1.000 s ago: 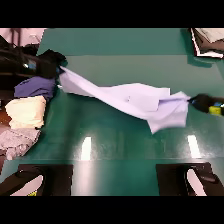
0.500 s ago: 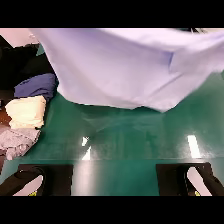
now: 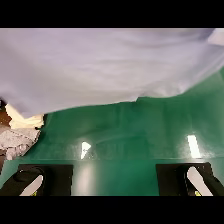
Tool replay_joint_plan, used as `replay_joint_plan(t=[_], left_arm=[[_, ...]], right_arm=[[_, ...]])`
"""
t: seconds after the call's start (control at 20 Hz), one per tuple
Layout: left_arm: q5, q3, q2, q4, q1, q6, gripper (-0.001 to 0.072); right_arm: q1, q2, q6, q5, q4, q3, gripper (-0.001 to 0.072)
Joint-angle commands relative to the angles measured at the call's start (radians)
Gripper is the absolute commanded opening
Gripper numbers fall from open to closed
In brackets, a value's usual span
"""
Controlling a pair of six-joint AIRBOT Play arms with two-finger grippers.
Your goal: Fold the shirts.
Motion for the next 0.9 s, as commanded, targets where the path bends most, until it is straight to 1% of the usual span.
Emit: replay_joint_plan(t=[0.0,0.1,0.2,0.3,0.4,0.5,0.6,0.75,0.85], left_arm=[[0.009,-0.074,0.017,0.056,0.000,-0.014,0.0021],[0.000,-0.225,0.008,0.096,0.000,-0.058,0.0021],[-0.013,-0.400,-0.033,0.105,0.001,-0.083,0.0022],[-0.011,-0.551,-0.109,0.104,0.000,-0.083,0.0022],[0.028,-0.657,-0.208,0.104,0.001,-0.087,0.0021],[0.114,-0.711,-0.330,0.103,0.001,-0.087,0.0022],[0.178,-0.713,-0.451,0.097,0.001,-0.091,0.0022],[0.217,-0.712,-0.576,0.097,0.001,-0.107,0.0022],[0.221,-0.712,-0.619,0.098,0.001,-0.109,0.0028]], right_arm=[[0.000,0.076,0.020,-0.040,-0.138,-0.111,0.0019],[0.000,0.059,0.036,-0.013,-0.110,-0.174,0.0019],[0.008,-0.007,0.038,0.061,-0.042,-0.217,0.0019],[0.060,-0.097,0.045,0.118,-0.018,-0.268,0.0019],[0.142,-0.200,0.046,0.112,-0.021,-0.349,0.0019],[0.216,-0.298,0.044,0.049,-0.022,-0.429,0.0020],[0.292,-0.393,0.033,-0.088,-0.055,-0.509,0.0020],[0.376,-0.501,0.024,-0.295,-0.069,-0.568,0.0021],[0.418,-0.557,0.024,-0.402,-0.068,-0.570,0.0027]])
